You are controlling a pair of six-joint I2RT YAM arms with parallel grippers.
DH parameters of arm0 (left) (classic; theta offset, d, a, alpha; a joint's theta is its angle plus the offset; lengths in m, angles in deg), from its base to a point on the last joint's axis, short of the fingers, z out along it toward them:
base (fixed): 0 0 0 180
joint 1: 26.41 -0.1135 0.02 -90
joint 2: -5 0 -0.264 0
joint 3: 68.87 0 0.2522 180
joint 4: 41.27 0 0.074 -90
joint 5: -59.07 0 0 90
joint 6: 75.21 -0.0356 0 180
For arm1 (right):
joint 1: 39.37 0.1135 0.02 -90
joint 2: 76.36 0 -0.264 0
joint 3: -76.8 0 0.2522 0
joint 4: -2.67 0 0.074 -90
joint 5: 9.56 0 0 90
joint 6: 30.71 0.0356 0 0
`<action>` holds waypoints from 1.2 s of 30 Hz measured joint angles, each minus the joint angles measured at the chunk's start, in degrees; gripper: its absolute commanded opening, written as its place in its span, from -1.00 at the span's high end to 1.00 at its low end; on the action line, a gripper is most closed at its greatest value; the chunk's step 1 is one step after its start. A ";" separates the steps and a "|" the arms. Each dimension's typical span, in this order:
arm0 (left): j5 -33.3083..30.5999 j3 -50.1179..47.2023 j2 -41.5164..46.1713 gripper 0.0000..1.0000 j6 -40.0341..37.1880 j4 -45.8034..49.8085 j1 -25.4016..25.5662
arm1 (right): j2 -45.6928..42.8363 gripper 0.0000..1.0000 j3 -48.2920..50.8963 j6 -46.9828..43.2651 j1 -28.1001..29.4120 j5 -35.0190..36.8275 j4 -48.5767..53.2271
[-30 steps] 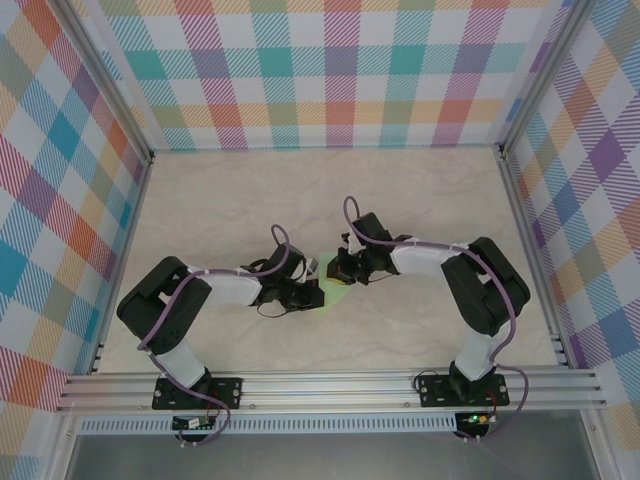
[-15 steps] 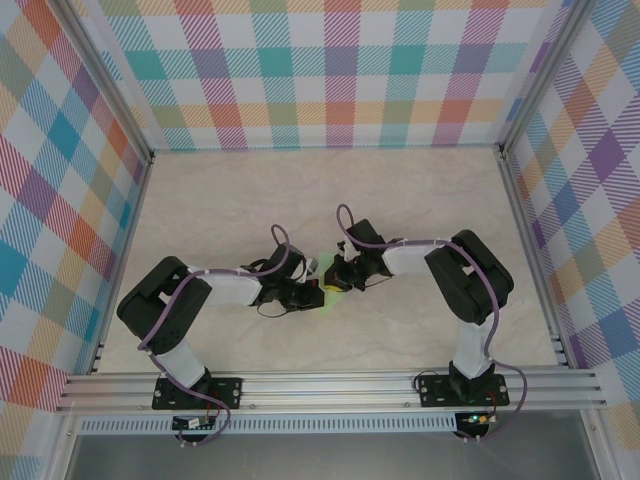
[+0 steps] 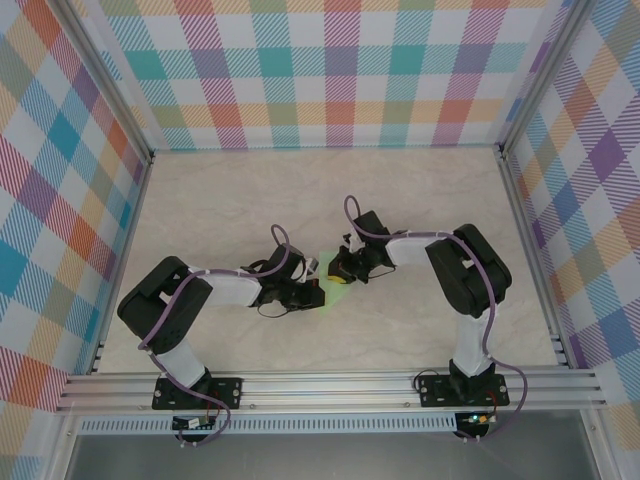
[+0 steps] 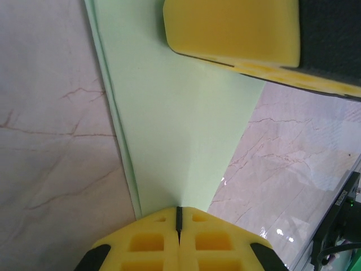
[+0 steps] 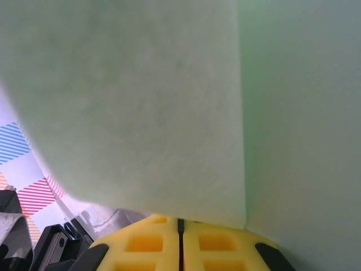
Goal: Fold a paper plane with a square sheet of paper (pick it up from the middle)
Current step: Fourth fold the wing at the center of the table.
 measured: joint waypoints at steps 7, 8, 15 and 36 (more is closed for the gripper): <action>0.02 0.00 -0.02 0.99 0.00 0.00 0.00 | 0.74 0.83 -0.83 -0.20 -2.16 -1.51 -0.17; 0.02 0.02 -0.02 0.99 0.00 0.00 0.00 | 0.74 0.80 -0.83 -0.31 -2.38 -1.51 -0.33; 0.02 0.15 -0.04 0.99 0.00 0.24 0.00 | -3.78 0.71 -0.83 -3.93 -3.52 2.01 3.21; 0.33 0.55 -0.42 1.00 0.00 0.52 0.00 | -1.70 0.83 -2.91 -7.30 1.27 4.98 4.63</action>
